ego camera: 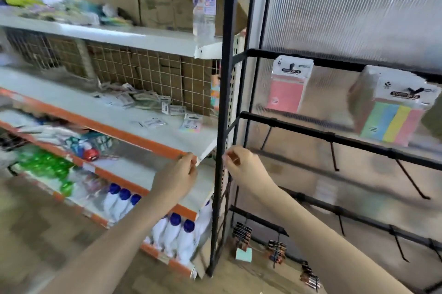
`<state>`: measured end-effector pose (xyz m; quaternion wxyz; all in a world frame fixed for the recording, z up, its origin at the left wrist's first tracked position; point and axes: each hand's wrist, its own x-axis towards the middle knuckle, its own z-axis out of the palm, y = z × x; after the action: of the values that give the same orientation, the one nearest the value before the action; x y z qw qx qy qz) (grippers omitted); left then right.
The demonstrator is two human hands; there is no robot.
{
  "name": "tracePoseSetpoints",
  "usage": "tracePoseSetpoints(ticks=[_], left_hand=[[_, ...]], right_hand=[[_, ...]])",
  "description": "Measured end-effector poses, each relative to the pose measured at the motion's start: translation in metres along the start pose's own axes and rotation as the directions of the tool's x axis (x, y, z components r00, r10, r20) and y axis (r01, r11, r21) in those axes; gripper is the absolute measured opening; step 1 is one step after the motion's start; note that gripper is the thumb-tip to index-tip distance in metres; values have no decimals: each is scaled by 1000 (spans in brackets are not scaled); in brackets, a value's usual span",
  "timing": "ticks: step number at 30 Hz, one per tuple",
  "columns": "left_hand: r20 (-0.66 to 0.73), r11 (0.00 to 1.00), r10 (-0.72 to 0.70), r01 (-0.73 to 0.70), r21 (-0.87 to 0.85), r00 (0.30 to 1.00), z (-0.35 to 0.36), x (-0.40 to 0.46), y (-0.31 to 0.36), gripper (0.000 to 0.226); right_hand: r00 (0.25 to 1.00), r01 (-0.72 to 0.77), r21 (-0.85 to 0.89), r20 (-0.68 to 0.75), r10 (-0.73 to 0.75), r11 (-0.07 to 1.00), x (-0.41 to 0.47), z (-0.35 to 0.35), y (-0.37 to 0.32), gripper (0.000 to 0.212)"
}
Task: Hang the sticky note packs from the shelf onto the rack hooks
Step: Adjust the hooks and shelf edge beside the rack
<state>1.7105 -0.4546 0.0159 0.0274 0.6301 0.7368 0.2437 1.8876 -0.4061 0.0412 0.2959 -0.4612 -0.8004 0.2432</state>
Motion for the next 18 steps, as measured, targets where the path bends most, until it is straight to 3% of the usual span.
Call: tracePoseSetpoints(ticks=[7, 18], left_hand=[[-1, 996, -80, 80, 31, 997, -25, 33, -102, 18], [61, 999, -44, 43, 14, 997, -55, 109, -249, 17]], right_hand=[[994, 17, -38, 111, -13, 999, 68, 86, -42, 18], [986, -111, -109, 111, 123, 988, 181, 213, -89, 17]])
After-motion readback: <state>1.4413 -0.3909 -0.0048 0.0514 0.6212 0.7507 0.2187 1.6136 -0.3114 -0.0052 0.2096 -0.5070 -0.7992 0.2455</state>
